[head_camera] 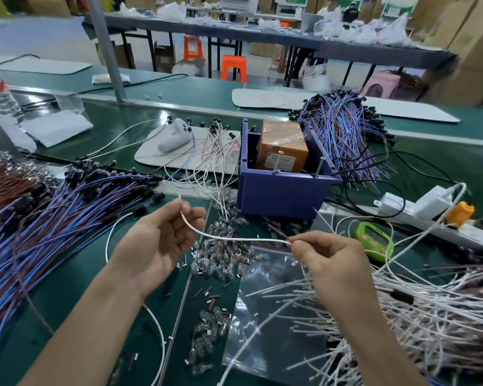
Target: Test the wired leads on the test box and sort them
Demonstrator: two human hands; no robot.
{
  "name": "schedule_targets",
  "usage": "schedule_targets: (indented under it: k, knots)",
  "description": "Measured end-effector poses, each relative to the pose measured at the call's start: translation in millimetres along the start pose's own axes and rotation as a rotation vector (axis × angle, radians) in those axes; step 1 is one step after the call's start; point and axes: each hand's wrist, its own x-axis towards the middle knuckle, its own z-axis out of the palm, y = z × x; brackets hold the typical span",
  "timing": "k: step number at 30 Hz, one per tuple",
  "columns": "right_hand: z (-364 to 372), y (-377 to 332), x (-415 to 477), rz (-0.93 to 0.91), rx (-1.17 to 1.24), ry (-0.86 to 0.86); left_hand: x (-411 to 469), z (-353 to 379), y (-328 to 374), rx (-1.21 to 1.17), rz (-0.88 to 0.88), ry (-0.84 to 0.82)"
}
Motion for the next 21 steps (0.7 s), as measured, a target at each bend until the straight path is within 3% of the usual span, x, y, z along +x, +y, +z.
schedule_targets:
  k: [3, 7, 9, 16, 21]
  knots:
    - [-1.7, -0.2, -1.0, -0.011, 0.041, 0.065, -5.9, 6.6, -5.1, 0.128, -0.035, -0.082]
    - [0.2, -0.7, -8.3, -0.078, -0.071, 0.071, -11.9, 13.3, -14.6, 0.553, 0.033, -0.107]
    - [2.7, -0.6, -11.0, -0.101, -0.097, 0.057, -13.3, 17.8, -21.5, 0.646, 0.057, -0.125]
    - [8.2, -0.3, -16.7, -0.203, -0.185, -0.139, -13.9, 26.5, -41.9, 0.646, 0.165, -0.115]
    - [9.3, 1.3, -17.0, -0.235, -0.232, -0.158, -10.9, 25.5, -46.9, 0.635, 0.231, -0.12]
